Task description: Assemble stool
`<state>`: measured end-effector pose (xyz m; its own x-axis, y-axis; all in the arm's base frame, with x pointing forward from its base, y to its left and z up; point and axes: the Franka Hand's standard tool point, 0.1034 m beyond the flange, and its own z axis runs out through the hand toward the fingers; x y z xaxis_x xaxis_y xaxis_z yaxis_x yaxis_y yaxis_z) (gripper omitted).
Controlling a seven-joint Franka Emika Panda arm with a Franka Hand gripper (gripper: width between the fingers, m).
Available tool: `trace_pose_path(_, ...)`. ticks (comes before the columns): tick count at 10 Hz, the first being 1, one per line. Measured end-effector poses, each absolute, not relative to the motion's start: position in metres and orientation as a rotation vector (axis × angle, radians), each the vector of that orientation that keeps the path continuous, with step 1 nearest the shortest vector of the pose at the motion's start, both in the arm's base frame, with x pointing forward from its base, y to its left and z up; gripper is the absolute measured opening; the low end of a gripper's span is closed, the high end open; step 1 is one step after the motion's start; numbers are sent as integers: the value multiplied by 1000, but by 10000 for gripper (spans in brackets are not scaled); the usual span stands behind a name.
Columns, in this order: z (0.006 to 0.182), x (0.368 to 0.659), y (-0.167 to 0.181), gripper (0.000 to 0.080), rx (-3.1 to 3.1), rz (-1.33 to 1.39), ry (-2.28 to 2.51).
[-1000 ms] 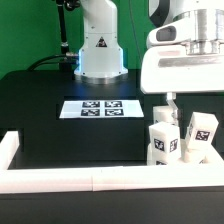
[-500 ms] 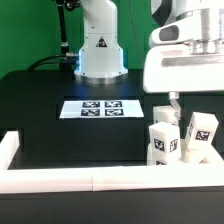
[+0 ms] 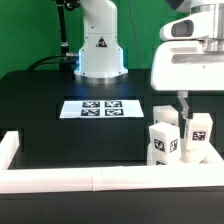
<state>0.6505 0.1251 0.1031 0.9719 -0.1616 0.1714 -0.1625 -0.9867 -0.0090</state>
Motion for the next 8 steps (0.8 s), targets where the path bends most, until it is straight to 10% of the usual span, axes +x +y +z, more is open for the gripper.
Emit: trace_pose_path(8,104,642,110,649,3101,-25,-393)
